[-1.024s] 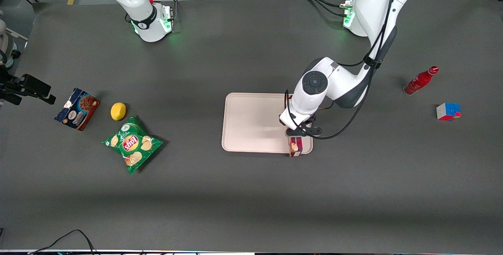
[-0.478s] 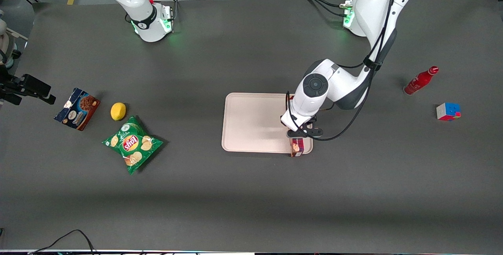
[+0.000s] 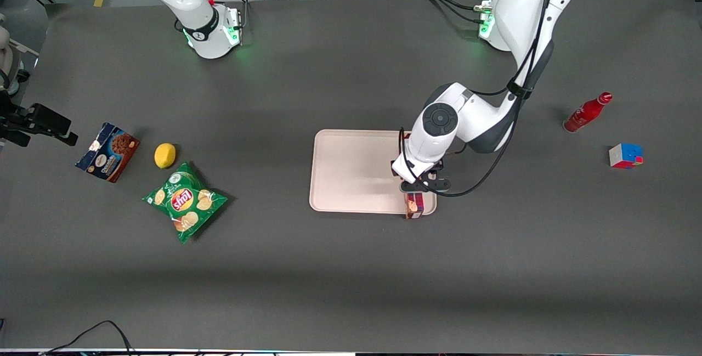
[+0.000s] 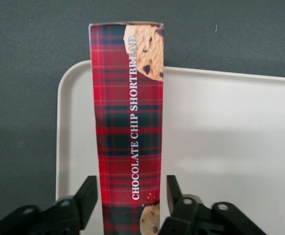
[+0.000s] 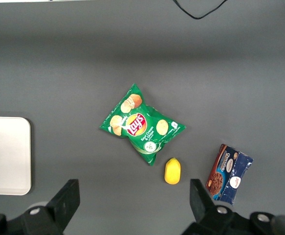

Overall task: Place red cookie box on tray
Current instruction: 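Lower the box upright onto the tray near its edge, then open the left gripper to release the box on the tray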

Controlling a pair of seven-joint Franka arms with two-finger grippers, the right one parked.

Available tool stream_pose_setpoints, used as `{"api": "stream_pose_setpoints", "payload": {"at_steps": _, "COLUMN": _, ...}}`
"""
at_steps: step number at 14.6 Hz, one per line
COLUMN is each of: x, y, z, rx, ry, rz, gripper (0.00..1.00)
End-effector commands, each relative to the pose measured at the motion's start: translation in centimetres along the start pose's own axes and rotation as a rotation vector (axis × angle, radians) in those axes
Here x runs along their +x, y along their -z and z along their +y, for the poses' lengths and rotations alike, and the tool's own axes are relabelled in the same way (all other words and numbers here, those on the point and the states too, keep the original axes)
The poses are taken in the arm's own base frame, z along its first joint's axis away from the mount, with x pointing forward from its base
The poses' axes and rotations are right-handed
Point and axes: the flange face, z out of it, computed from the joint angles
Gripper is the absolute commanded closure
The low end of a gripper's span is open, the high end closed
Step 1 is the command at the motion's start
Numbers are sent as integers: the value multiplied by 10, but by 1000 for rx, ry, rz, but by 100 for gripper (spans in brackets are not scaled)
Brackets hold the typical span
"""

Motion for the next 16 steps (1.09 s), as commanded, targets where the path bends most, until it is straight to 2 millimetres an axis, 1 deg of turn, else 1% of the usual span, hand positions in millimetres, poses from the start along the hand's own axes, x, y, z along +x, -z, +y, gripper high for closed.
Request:
{"api": "stream_pose_setpoints", "payload": {"at_steps": 1, "x": 5, "y": 0, "z": 2, "rx": 11, "ry": -10, "rz": 2, "gripper": 0}}
{"api": "stream_pose_setpoints", "payload": {"at_steps": 6, "x": 5, "y": 1, "z": 2, "rx": 9, "ry": -10, "rz": 4, "gripper": 0}}
{"api": "stream_pose_setpoints", "payload": {"at_steps": 7, "x": 6, "y": 4, "z": 3, "rx": 7, "ry": -10, "rz": 8, "gripper": 0}}
{"api": "stream_pose_setpoints", "payload": {"at_steps": 9, "x": 15, "y": 21, "z": 7, "rx": -4, "ry": -5, "rz": 32, "gripper": 0}}
{"api": "stream_pose_setpoints", "payload": {"at_steps": 10, "x": 17, "y": 32, "z": 7, "rx": 5, "ry": -12, "rz": 34, "gripper": 0}}
{"api": "stream_pose_setpoints", "payload": {"at_steps": 12, "x": 22, "y": 64, "z": 8, "rx": 41, "ry": -87, "rz": 23, "gripper": 0}}
{"api": "stream_pose_setpoints", "payload": {"at_steps": 14, "x": 24, "y": 111, "z": 1, "rx": 88, "ry": -171, "rz": 0, "gripper": 0}}
{"api": "stream_pose_setpoints", "payload": {"at_steps": 16, "x": 18, "y": 160, "z": -9, "rx": 129, "ry": -209, "rz": -9, "gripper": 0}}
